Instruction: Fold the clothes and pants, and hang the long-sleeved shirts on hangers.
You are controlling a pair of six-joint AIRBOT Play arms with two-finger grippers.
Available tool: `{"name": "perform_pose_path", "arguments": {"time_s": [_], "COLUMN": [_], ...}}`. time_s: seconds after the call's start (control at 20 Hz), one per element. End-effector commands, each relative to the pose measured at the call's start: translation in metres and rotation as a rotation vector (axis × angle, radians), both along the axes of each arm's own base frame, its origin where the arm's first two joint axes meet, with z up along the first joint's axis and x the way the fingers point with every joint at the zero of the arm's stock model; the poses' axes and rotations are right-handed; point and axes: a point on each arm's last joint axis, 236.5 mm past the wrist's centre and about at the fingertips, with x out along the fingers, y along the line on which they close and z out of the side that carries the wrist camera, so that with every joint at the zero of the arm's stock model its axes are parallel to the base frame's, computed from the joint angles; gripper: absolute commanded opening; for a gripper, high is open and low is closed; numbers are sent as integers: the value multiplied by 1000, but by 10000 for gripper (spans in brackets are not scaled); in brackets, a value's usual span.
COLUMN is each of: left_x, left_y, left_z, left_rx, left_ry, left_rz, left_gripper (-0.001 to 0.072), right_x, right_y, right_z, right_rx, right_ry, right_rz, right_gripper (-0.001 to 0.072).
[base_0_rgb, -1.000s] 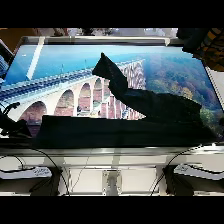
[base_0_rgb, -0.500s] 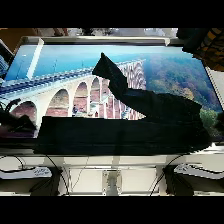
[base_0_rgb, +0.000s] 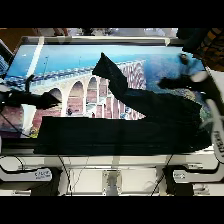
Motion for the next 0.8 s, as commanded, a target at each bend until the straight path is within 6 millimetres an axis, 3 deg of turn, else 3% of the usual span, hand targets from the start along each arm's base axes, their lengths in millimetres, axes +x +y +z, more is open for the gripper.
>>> {"name": "perform_pose_path", "arguments": {"time_s": [0.0, 0.15, 0.3, 0.55, 0.65, 0.75], "left_x": [22, 33, 41, 41, 41, 41], "left_y": [-40, -50, -54, -55, -55, -55], "left_z": [2, 1, 1, -1, -2, -3], "left_rx": [21, 54, 86, 99, 100, 97], "left_ry": [-83, -137, -196, -208, -206, -201], "left_rz": [-32, -38, -60, -78, -79, -78], "left_gripper": [349, 349, 350, 349, 349, 349], "right_x": [30, 30, 33, 12, 5, 0], "right_y": [118, 162, 181, 182, 181, 183], "right_z": [-21, -65, -95, -136, -141, -142], "right_rx": [-61, -84, -174, -217, -220, -218], "right_ry": [-67, 47, 76, 213, 240, 256], "right_rz": [185, 299, 381, 433, 442, 451], "right_gripper": [323, 325, 324, 323, 307, 241]}}
